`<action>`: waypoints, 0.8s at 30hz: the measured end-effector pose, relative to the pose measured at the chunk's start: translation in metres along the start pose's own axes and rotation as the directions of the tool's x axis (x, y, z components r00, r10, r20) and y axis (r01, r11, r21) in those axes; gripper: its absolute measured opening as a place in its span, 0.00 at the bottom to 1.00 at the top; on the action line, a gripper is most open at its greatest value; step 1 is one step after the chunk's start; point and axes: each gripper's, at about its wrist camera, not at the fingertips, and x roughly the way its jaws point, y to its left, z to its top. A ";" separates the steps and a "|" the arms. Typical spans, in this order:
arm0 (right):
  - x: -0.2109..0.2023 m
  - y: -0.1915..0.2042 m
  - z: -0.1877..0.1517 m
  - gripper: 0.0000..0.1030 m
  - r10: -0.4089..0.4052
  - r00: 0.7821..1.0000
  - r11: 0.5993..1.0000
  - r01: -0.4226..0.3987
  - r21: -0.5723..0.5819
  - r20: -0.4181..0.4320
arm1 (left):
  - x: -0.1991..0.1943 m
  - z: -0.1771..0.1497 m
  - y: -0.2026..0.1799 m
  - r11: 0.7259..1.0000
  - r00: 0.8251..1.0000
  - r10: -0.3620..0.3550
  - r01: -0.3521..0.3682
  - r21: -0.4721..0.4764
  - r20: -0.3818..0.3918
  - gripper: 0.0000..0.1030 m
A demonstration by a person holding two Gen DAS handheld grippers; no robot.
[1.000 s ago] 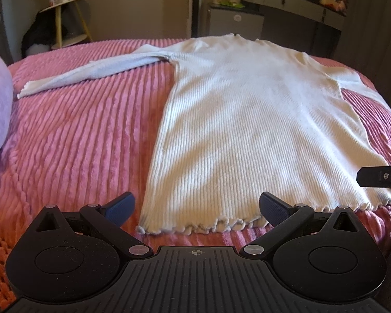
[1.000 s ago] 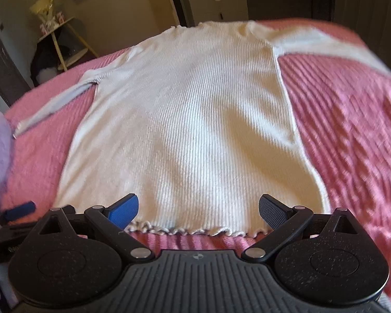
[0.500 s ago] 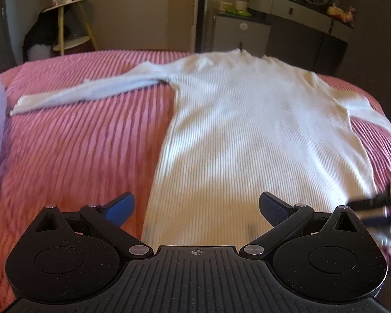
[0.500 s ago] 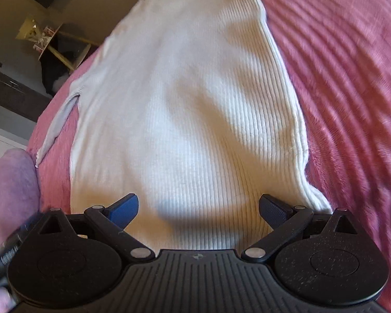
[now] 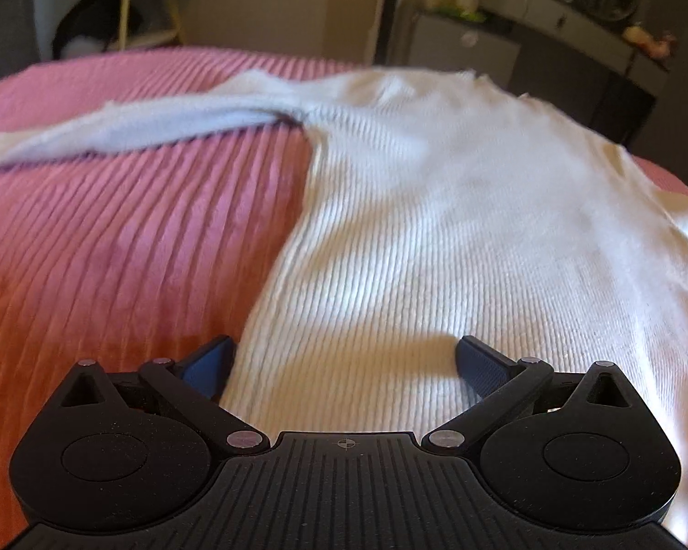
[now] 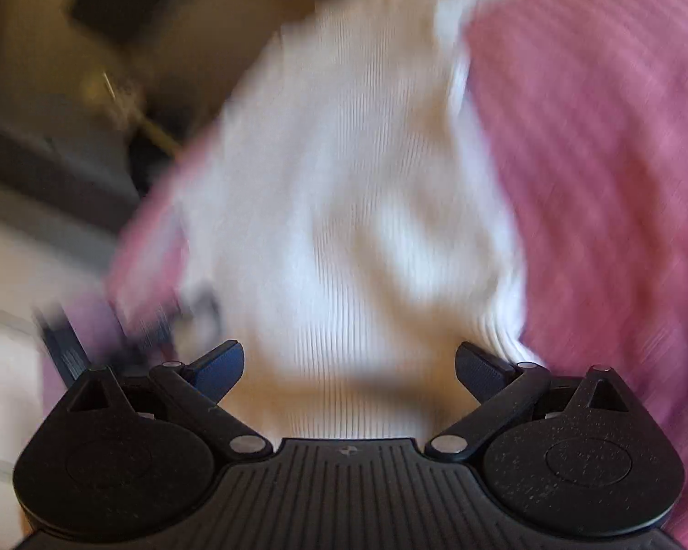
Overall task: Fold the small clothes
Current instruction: 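Reach the right tool to the sleeve cuff and close on it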
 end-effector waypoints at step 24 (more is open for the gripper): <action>-0.015 -0.173 0.177 0.07 -0.498 0.678 0.836 0.209 0.508 0.541 | -0.001 -0.012 -0.003 0.994 0.988 0.041 -0.026 -0.108 0.146 1.00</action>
